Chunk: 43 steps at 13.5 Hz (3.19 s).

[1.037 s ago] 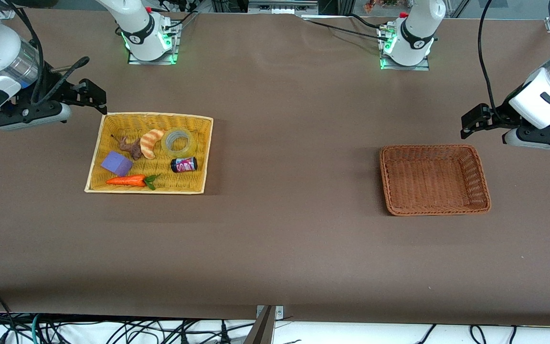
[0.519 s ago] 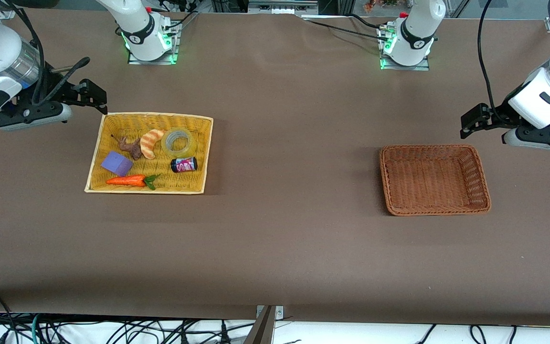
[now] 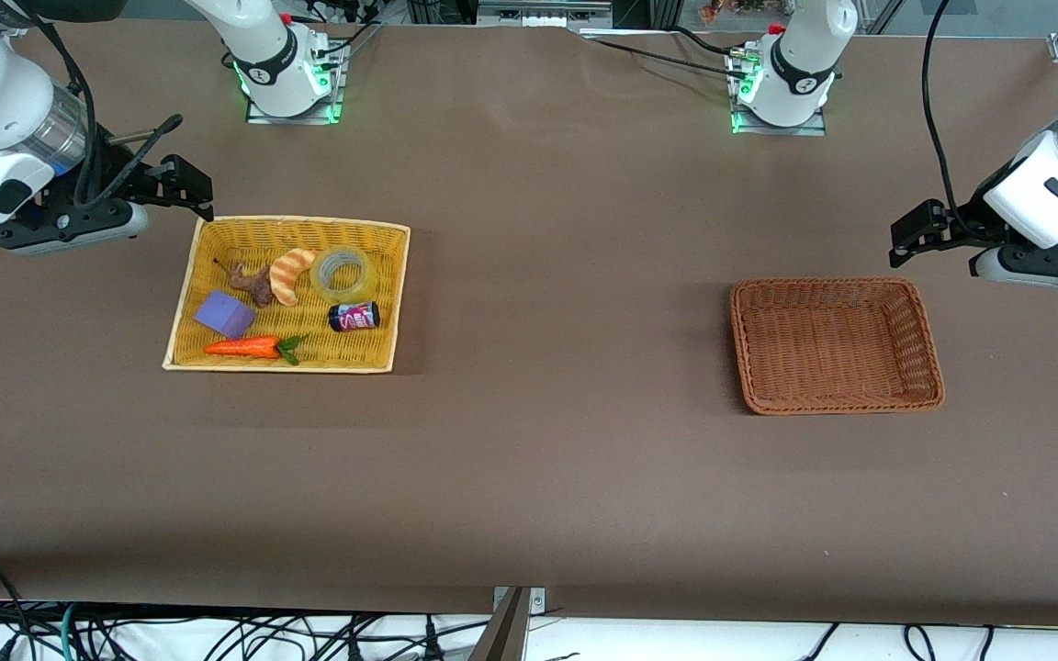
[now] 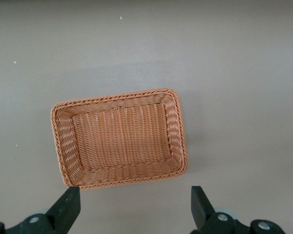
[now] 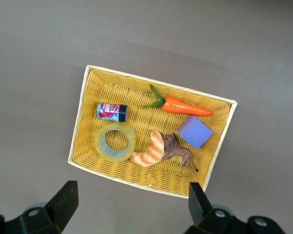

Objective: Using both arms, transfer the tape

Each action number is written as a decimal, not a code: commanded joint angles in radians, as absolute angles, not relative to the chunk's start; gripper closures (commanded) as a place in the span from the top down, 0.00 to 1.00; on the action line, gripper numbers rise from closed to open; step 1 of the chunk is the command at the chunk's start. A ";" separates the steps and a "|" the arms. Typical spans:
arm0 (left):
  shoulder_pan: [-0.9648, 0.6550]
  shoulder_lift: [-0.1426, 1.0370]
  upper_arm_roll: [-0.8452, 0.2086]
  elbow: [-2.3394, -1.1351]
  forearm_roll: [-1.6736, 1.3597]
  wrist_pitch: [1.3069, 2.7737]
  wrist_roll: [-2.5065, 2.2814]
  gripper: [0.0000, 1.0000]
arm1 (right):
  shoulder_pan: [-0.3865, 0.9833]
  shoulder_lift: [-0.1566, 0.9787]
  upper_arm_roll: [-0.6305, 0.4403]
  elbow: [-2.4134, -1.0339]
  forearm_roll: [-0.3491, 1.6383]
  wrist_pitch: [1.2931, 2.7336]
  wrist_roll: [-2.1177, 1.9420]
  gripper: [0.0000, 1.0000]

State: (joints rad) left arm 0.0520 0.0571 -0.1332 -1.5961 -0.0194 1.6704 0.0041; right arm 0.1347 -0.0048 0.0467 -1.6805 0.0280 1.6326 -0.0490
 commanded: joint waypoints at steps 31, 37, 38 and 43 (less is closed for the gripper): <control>0.046 0.063 -0.153 -1.555 0.002 1.651 0.005 1.00 | 0.135 0.227 0.152 -2.392 -0.002 2.548 0.109 0.00; 0.049 0.066 -0.155 -1.555 0.003 1.649 0.008 1.00 | 0.181 0.224 0.161 -1.992 -0.002 2.065 0.144 0.00; 0.052 0.066 -0.155 -1.555 0.003 1.648 0.008 1.00 | 0.210 0.232 0.161 -1.944 -0.002 2.030 0.179 0.00; 0.058 0.064 -0.150 -1.565 0.002 1.631 0.009 1.00 | 0.493 0.355 0.161 -1.774 0.012 2.023 0.588 0.00</control>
State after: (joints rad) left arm 0.0542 0.0590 -0.1457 -1.5807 -0.0194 1.6562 0.0041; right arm 0.3885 0.2653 0.1677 -1.8892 0.0122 2.0432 0.4338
